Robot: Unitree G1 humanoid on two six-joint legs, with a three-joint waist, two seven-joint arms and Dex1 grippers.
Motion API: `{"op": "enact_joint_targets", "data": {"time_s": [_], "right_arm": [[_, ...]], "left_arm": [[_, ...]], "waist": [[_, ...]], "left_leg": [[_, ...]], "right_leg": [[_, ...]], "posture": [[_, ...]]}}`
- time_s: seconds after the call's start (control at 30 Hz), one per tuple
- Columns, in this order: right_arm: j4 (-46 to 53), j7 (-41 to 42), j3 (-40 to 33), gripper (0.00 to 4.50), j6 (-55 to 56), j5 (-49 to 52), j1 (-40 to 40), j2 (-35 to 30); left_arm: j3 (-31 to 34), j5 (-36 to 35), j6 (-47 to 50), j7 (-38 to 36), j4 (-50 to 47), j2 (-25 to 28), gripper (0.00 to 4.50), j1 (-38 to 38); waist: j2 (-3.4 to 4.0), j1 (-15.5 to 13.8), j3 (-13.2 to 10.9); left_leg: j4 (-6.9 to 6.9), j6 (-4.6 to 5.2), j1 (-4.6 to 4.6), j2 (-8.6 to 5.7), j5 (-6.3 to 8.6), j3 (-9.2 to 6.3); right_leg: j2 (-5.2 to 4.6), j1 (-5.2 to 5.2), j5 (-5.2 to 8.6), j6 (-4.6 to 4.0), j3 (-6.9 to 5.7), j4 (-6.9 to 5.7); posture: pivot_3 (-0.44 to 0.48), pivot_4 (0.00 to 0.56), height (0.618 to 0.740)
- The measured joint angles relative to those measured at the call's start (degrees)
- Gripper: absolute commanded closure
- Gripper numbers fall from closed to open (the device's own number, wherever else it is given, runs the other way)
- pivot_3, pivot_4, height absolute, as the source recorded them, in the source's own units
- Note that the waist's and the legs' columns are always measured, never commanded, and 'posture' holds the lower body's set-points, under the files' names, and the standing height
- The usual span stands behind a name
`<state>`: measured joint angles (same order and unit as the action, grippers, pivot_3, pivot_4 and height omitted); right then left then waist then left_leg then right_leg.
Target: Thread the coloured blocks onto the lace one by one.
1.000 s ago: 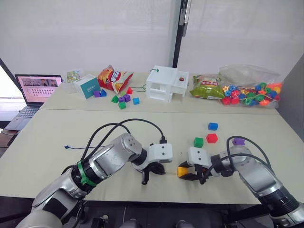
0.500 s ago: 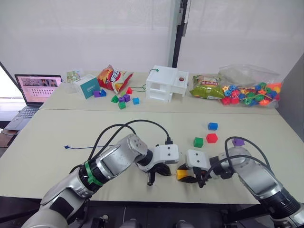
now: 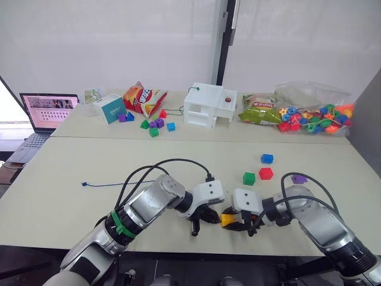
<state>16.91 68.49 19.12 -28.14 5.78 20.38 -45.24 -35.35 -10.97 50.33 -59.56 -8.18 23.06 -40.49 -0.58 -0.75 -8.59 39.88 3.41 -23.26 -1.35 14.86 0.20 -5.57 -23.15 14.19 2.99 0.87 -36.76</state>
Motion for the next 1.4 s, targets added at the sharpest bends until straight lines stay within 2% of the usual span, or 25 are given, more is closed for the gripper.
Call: {"op": "enact_joint_targets", "data": {"time_s": [0.2,0.3,0.33,0.53,0.73,0.87,1.03,1.4], "right_arm": [[0.0,-0.3,0.0,3.21,0.0,0.1,0.0,0.0],[0.0,-0.6,0.1,3.21,0.0,0.1,-0.1,0.0],[0.1,-0.6,0.1,3.21,-0.1,0.1,-0.1,0.0],[0.1,-0.9,0.0,3.21,-0.3,0.1,-0.4,-0.1],[0.3,-1.1,0.0,3.21,-0.6,0.2,-0.4,-0.1],[0.6,-1.2,-0.2,3.21,-1.7,0.2,-0.4,-0.1],[1.0,-1.3,-0.2,3.21,-2.5,0.4,-0.4,-0.1],[1.3,-2.4,-0.3,3.21,-2.5,1.2,-0.9,-0.2]], "left_arm": [[2.5,-0.1,-6.0,-0.4,2.4,1.2,2.57,1.0],[4.8,-0.2,-9.9,-0.8,2.0,3.6,1.61,1.3],[5.5,-0.2,-10.7,-1.2,1.8,4.9,1.61,1.5],[8.3,-0.3,-16.0,-4.1,0.8,10.5,1.61,6.9],[9.0,2.1,-26.7,-3.4,2.5,9.8,1.61,11.9],[8.2,5.0,-31.4,-2.6,5.1,8.7,2.74,12.7],[9.0,5.7,-34.2,-2.0,7.4,6.5,4.43,12.8],[9.3,4.5,-34.1,-3.6,7.7,2.4,4.5,13.8]], "waist": [[0.0,0.1,0.0],[0.0,0.1,0.0],[0.01,0.1,0.0],[0.0,0.0,0.0],[0.01,0.0,0.0],[0.0,0.0,0.0],[0.01,-0.1,0.0],[0.0,0.0,0.0]], "left_leg": [[0.0,0.0,-0.01,-0.01,0.0,-0.01],[-0.02,-0.01,-0.01,0.0,0.0,-0.01],[-0.03,-0.01,0.0,0.0,0.0,-0.01],[-0.03,-0.01,0.01,0.0,0.0,-0.03],[-0.04,-0.01,0.02,0.0,0.0,-0.03],[-0.03,-0.01,0.03,-0.02,0.01,-0.03],[-0.03,-0.01,0.04,-0.03,0.01,-0.04],[-0.03,-0.01,0.02,-0.03,0.01,-0.04]], "right_leg": [[-0.01,-0.04,0.0,0.0,0.02,-0.02],[0.0,-0.05,0.0,0.0,0.02,-0.02],[-0.01,-0.05,0.0,-0.01,0.02,-0.02],[-0.03,-0.03,0.0,-0.01,0.0,-0.01],[-0.06,-0.03,-0.01,-0.01,0.0,-0.02],[-0.08,0.0,-0.01,-0.01,-0.01,-0.01],[-0.09,0.01,-0.01,-0.01,-0.02,-0.02],[-0.08,-0.01,0.0,-0.01,-0.02,-0.01]], "posture": [[0.0,0.15,0.74],[0.0,0.15,0.74],[0.0,0.15,0.74],[0.0,0.15,0.74],[0.0,0.15,0.74],[0.0,0.15,0.74],[0.0,0.15,0.74],[0.0,0.15,0.74]]}}
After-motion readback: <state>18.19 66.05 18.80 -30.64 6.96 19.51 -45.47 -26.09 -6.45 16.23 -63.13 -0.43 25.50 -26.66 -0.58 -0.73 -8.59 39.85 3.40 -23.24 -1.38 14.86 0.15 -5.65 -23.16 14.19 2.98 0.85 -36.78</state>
